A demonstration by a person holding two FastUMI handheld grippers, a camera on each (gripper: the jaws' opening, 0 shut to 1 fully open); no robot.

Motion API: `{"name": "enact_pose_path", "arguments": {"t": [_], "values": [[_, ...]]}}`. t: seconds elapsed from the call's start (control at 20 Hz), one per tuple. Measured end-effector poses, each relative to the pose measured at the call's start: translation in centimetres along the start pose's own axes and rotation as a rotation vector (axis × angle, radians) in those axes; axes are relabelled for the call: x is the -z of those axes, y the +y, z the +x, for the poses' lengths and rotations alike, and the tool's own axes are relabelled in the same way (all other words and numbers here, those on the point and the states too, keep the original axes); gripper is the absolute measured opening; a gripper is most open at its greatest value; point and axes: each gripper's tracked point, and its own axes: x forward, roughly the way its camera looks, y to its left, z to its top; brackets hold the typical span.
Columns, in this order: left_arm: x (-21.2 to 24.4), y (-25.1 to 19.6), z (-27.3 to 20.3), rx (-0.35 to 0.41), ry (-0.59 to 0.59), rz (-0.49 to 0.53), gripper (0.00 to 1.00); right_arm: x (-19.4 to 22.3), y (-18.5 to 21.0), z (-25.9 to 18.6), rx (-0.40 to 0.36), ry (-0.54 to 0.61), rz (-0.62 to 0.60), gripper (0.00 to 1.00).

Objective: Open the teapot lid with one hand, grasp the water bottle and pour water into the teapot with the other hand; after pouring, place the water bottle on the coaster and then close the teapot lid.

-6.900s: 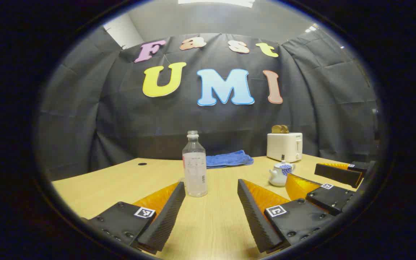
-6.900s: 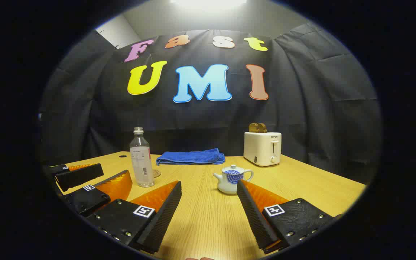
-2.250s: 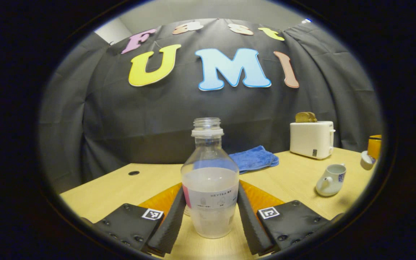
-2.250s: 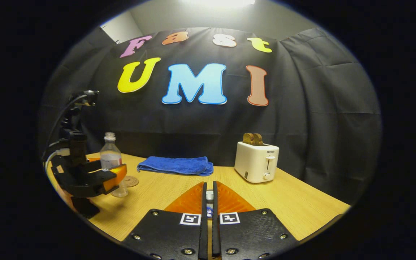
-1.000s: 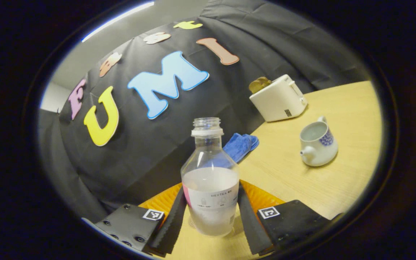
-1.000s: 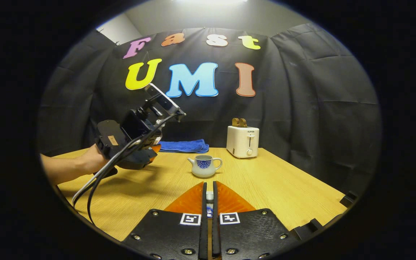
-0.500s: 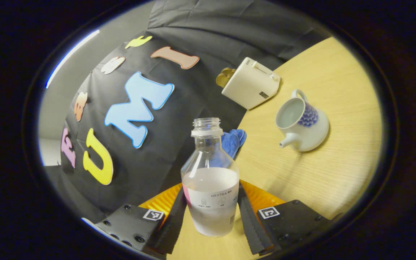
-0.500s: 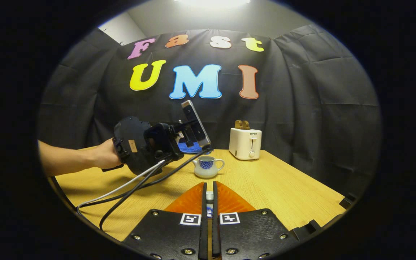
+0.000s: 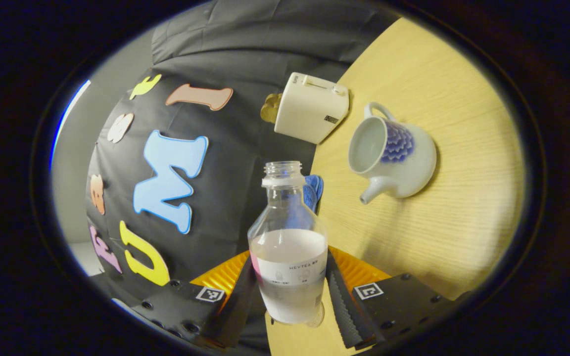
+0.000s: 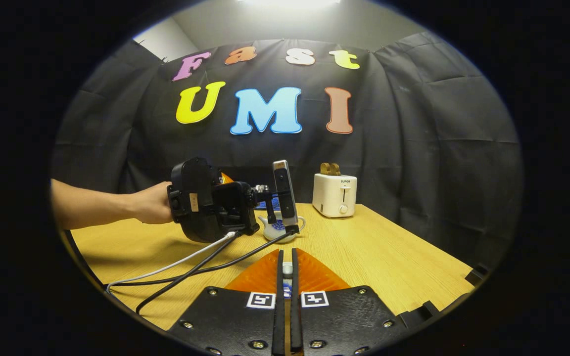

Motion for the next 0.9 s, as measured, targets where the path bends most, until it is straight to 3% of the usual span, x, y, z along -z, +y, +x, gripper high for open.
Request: {"name": "enact_pose_path", "arguments": {"t": [0.9], "values": [[-1.5, -0.2, 0.2, 0.022, 0.015, 0.304, 0.86, 0.6, -0.6, -0.2, -0.001, 0.012, -0.004, 0.05]]}}
